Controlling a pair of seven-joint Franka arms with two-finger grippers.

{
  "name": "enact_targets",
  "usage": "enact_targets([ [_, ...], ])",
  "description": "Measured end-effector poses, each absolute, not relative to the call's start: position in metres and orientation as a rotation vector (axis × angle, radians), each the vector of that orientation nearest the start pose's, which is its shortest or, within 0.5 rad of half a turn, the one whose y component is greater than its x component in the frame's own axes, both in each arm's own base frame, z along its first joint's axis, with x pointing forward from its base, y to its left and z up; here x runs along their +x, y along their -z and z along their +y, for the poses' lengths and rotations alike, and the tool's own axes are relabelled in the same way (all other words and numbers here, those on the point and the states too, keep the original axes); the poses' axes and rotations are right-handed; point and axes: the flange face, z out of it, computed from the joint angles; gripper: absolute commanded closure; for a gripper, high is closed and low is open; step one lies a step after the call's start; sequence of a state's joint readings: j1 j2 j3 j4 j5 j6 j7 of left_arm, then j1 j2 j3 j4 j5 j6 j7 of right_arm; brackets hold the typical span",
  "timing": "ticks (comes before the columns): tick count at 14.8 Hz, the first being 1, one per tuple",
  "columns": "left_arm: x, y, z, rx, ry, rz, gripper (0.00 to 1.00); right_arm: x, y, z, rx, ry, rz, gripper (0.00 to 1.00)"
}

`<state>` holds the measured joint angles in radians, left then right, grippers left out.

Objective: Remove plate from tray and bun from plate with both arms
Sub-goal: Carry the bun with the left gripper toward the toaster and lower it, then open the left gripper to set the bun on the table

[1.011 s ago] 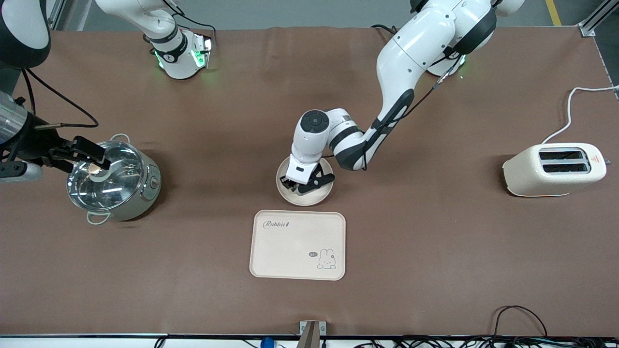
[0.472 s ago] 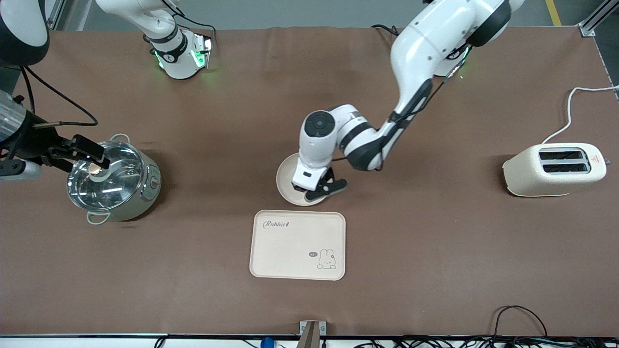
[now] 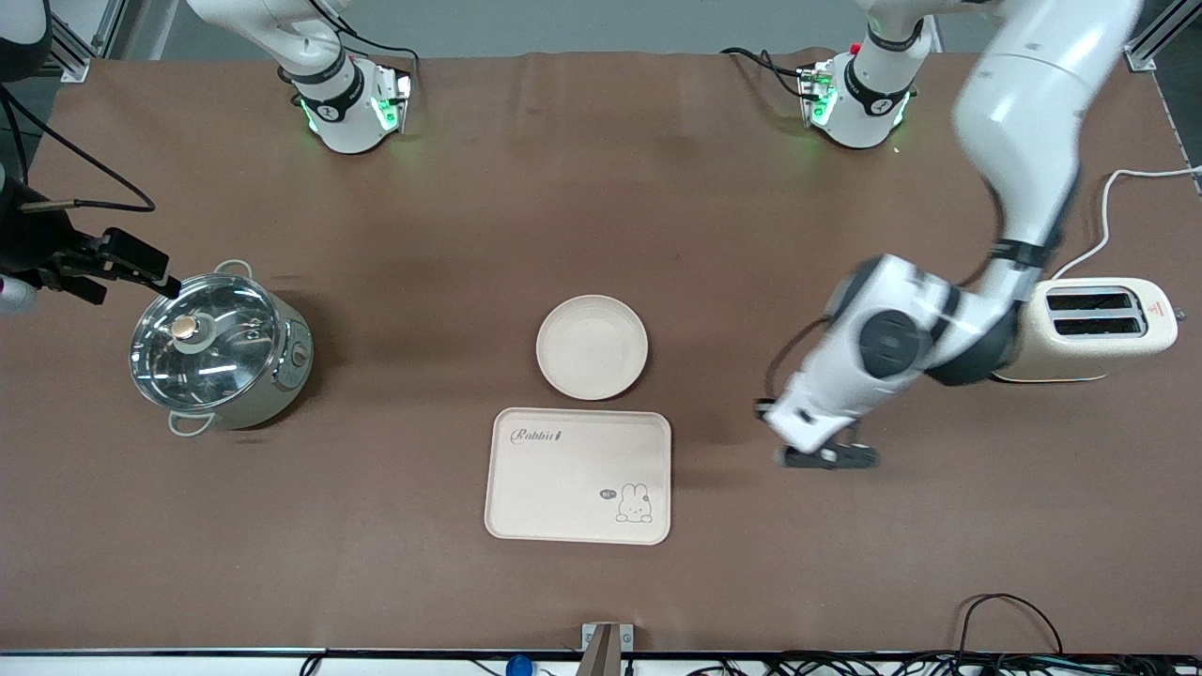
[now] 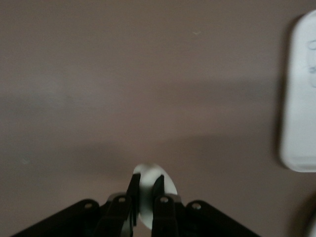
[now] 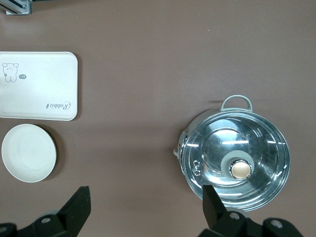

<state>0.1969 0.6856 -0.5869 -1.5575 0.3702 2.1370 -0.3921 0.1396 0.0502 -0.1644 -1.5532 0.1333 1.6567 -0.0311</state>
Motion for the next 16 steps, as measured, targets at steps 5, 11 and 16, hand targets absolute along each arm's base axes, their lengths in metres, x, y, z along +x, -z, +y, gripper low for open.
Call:
enact_targets([
  [5, 0.671, -0.245, -0.093, -3.237, 0.102, 0.297, 0.15, 0.578, -0.609, 0.003, -3.018, 0.073, -0.002, 0.0],
  [11, 0.665, -0.222, -0.1, -3.238, 0.119, 0.349, 0.0, 0.578, -0.607, 0.003, -3.019, 0.067, -0.001, 0.0],
  [16, 0.669, -0.227, -0.098, -3.228, 0.143, 0.356, 0.0, 0.578, -0.607, 0.003, -3.019, 0.067, -0.001, 0.0],
])
